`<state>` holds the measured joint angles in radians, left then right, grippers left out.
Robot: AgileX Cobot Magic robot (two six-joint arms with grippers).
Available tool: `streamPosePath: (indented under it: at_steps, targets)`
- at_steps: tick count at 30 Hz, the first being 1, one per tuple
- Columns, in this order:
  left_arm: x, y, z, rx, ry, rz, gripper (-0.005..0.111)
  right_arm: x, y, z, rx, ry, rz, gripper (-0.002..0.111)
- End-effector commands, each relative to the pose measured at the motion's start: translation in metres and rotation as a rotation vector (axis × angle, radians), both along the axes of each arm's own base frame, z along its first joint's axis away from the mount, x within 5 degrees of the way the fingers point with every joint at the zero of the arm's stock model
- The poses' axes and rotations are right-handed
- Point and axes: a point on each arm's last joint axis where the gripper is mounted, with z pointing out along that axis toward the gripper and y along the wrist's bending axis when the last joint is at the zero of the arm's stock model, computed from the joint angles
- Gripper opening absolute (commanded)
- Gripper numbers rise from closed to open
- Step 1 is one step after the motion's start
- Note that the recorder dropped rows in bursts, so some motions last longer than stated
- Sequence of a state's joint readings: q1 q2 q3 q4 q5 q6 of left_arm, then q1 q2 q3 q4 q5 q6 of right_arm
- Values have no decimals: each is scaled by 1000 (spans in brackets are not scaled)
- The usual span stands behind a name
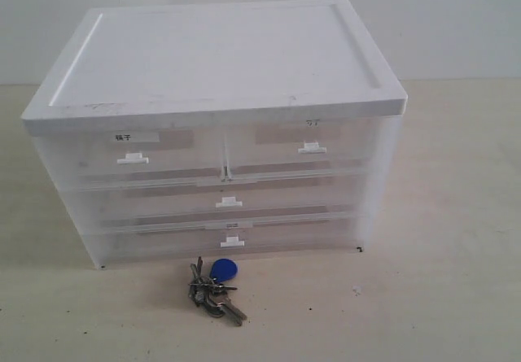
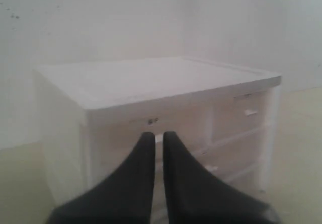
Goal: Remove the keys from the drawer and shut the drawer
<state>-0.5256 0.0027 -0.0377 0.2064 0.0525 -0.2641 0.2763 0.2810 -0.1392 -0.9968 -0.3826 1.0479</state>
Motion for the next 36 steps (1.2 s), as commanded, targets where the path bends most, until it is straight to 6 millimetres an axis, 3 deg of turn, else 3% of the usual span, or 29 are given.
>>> streamPosePath:
  at_steps: [1, 7, 13, 36]
  targets:
    - [5, 6, -13, 27, 32, 135, 5, -1, -1, 1, 2, -6, -5, 0]
    - [8, 20, -20, 41, 115, 393, 5, -1, -1, 1, 2, -6, -5, 0]
    - [7, 29, -31, 66, 228, 546, 5, -1, -1, 1, 1, -7, -5, 0]
    - [7, 30, -34, 119, 260, 562, 5, -1, -1, 1, 2, -6, -5, 0]
